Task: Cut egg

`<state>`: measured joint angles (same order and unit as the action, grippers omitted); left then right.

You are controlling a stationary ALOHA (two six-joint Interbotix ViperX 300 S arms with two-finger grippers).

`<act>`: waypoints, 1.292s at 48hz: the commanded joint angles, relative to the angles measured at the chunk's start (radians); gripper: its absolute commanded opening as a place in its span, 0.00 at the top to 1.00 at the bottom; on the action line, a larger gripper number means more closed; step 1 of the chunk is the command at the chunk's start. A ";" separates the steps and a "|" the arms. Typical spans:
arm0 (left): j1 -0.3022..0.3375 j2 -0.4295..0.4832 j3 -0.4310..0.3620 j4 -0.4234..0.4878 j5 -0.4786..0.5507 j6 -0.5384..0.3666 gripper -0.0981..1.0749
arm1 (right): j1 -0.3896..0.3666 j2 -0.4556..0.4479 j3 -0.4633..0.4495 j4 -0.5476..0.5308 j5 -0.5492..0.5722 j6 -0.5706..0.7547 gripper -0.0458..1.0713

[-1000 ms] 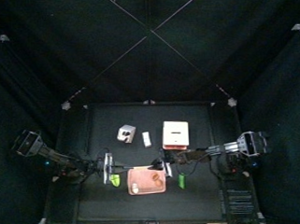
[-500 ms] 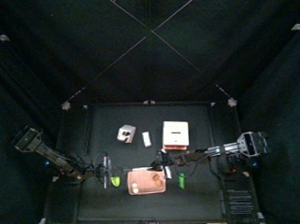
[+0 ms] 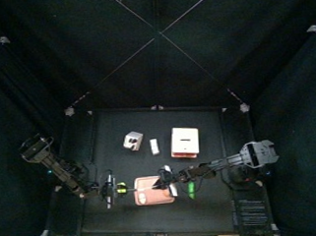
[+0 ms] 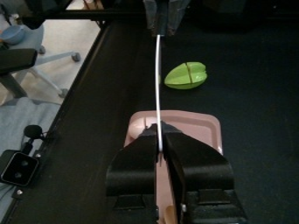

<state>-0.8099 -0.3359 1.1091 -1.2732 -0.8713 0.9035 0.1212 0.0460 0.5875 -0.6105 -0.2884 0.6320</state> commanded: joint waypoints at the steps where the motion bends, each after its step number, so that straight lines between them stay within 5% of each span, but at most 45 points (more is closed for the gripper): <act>1: -0.023 0.041 -0.026 -0.015 -0.003 -0.015 0.56 | 0.017 0.003 -0.049 0.009 -0.005 0.003 0.63; 16: -0.112 0.149 -0.043 -0.098 -0.003 -0.078 0.56 | 0.041 0.117 -0.124 0.018 -0.003 0.005 0.64; 27: -0.120 0.161 -0.028 -0.175 -0.003 -0.081 0.56 | 0.037 0.175 -0.169 0.018 0.011 0.005 0.64; 62: -0.124 0.175 -0.037 -0.190 0.038 -0.086 0.56 | 0.035 0.233 -0.204 0.031 0.067 0.009 0.64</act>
<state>-0.9403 -0.1641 1.0922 -1.4634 -0.8345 0.8191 0.1595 0.2991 0.4218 -0.5829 -0.2178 0.6412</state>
